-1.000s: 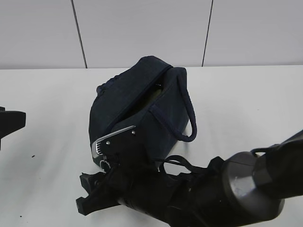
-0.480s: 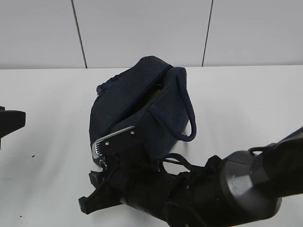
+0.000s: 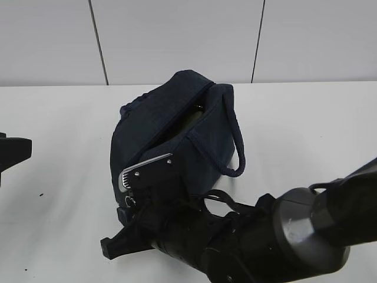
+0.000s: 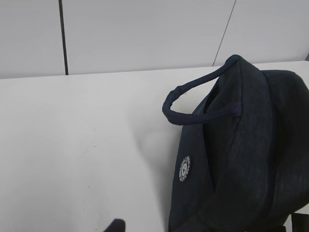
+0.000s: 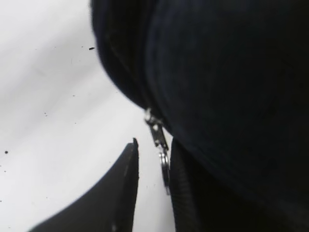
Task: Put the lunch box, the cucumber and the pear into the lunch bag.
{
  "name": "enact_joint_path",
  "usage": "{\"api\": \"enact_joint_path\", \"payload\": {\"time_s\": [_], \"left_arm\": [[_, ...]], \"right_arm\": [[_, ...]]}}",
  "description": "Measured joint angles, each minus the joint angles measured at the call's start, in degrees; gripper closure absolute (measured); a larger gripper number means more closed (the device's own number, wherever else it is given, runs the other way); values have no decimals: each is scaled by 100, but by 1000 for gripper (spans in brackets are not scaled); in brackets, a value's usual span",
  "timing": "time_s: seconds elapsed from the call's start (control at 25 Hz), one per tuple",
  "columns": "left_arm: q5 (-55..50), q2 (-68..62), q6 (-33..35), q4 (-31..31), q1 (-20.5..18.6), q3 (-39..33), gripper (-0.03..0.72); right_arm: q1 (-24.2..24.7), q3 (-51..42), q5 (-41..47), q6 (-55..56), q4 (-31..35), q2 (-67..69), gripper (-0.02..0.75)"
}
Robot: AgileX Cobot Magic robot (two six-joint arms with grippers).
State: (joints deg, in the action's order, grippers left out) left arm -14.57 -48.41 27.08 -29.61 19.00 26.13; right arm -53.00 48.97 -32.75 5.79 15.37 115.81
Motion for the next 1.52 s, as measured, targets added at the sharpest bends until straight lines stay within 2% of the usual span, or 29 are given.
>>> {"api": "enact_joint_path", "payload": {"time_s": [0.2, 0.4, 0.56, 0.96, 1.32, 1.52], "left_arm": [[0, 0, 0, 0, 0, 0, 390], [0, 0, 0, 0, 0, 0, 390], [0, 0, 0, 5, 0, 0, 390], [0, 0, 0, 102, 0, 0, 429], [-91, 0, 0, 282, 0, 0, 442], [-361, -6, 351, 337, 0, 0, 442]], "right_arm": [[0, 0, -10, 0, 38, 0, 560], [0, 0, -10, -9, 115, 0, 731], [0, 0, 168, -83, 141, -29, 732], [0, 0, 1785, -628, -229, -1193, 732], [0, 199, 2403, -1750, 296, -1781, 732], [33, 621, 2839, -2282, 404, -1803, 732]]}}
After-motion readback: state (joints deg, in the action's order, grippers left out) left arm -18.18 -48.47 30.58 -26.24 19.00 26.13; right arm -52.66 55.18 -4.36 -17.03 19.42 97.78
